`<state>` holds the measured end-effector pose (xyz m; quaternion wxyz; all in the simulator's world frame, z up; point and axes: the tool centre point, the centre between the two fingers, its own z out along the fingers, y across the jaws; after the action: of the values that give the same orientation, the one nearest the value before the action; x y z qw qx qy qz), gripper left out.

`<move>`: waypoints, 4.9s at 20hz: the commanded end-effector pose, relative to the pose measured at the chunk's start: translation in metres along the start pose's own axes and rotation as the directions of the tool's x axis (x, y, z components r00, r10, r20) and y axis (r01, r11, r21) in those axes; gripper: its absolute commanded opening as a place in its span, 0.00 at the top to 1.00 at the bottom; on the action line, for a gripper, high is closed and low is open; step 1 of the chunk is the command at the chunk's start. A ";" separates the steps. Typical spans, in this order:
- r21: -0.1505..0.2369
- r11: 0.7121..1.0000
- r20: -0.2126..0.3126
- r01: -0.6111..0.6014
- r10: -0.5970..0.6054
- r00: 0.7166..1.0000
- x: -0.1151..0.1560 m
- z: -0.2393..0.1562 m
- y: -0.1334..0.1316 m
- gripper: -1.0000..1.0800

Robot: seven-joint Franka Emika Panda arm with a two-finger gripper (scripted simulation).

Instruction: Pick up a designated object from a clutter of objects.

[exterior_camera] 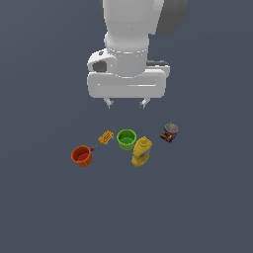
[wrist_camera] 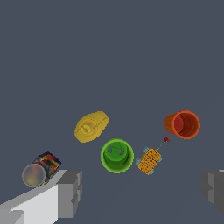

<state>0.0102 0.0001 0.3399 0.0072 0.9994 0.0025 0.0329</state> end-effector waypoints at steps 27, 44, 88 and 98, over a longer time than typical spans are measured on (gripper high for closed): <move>-0.017 0.943 0.027 -0.331 0.332 0.943 -0.039 0.126 -0.134 0.04; -0.023 0.850 0.050 -0.526 0.527 0.848 -0.102 0.198 -0.214 0.04; -0.027 0.809 0.062 -0.588 0.588 0.806 -0.134 0.270 -0.239 1.00; -0.025 0.809 0.061 -0.587 0.588 0.807 -0.133 0.257 -0.229 1.00</move>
<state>-0.1077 0.2279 0.0664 0.0004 0.9518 -0.3067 -0.0007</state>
